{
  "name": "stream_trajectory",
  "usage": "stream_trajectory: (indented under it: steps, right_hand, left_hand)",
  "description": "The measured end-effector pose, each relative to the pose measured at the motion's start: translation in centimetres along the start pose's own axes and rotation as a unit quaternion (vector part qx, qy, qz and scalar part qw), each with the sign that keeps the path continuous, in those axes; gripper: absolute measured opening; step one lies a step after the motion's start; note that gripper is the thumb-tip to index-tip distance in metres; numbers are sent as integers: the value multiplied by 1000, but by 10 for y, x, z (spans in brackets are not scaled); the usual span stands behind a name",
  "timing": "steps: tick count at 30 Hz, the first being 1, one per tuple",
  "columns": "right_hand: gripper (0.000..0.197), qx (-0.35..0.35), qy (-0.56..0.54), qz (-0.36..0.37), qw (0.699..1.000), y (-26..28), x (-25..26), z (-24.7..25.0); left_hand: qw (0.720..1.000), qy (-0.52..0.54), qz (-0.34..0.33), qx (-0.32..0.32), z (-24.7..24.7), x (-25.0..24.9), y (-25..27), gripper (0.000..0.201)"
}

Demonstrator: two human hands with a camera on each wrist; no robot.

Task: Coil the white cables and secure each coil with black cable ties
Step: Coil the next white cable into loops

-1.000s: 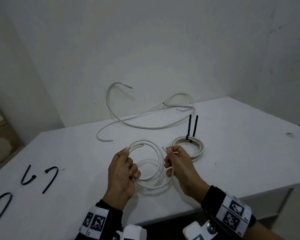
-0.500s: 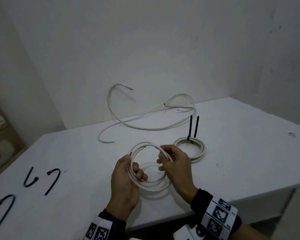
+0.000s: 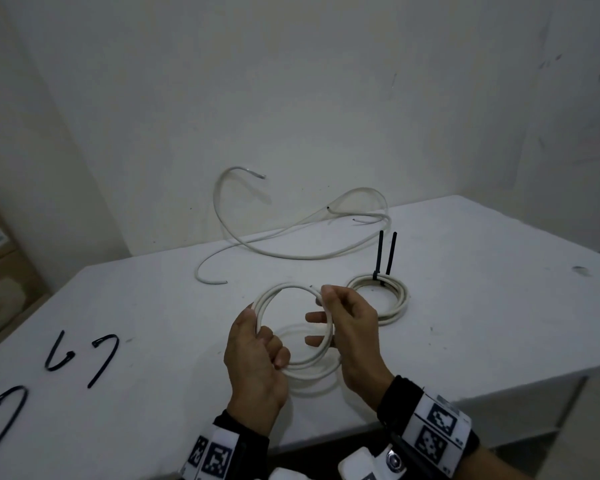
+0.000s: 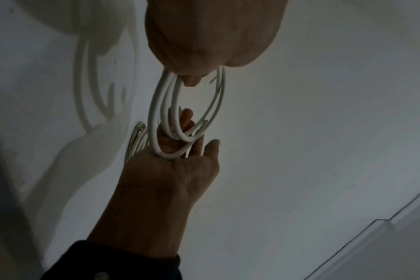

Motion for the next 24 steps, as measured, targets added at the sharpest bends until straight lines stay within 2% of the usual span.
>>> stream_trajectory:
  steps: [4, 8, 10, 13, 16, 18, 21, 24]
  right_hand:
    - [18, -53, -72, -27, 996, 0, -5, 7]
    - [12, -118, -176, -124, 969, -4, -25, 14]
    - [14, -107, -223, -184, 951, -7, -32, 9]
    - [30, -25, -221, -245, 944, -7, -33, -3]
    - [43, 41, -166, -240, 955, -10, -29, -8]
    - [46, 60, -138, -229, 962, -13, -27, -7]
    - [33, 60, -126, -198, 970, -17, -27, -5]
    - [16, 49, -58, -116, 990, -18, -21, -3]
  left_hand:
    - [1000, 9, -7, -12, 2, -2, 0, 27]
    - [1000, 2, -10, -4, -1, -3, 1, 26]
    - [1000, -3, -10, 3, -4, -3, 3, 25]
    - [1000, -27, -9, 5, -5, -2, 5, 22]
    - [999, -43, -2, -9, -3, 0, 5, 23]
    - [999, -45, 4, -20, -1, 2, 4, 25]
    - [998, -48, 12, -25, 0, 4, 4, 25]
    - [998, -55, 14, -23, -3, 4, 5, 23]
Point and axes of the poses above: each hand's wrist, its own y-axis away from the middle knuckle, its own z-axis out of the back of the hand, x = y × z, the point moved 7 cm from there along -y, towards the middle knuckle, and after that the axes turned 9 degrees about x, right-handed, at the moved point
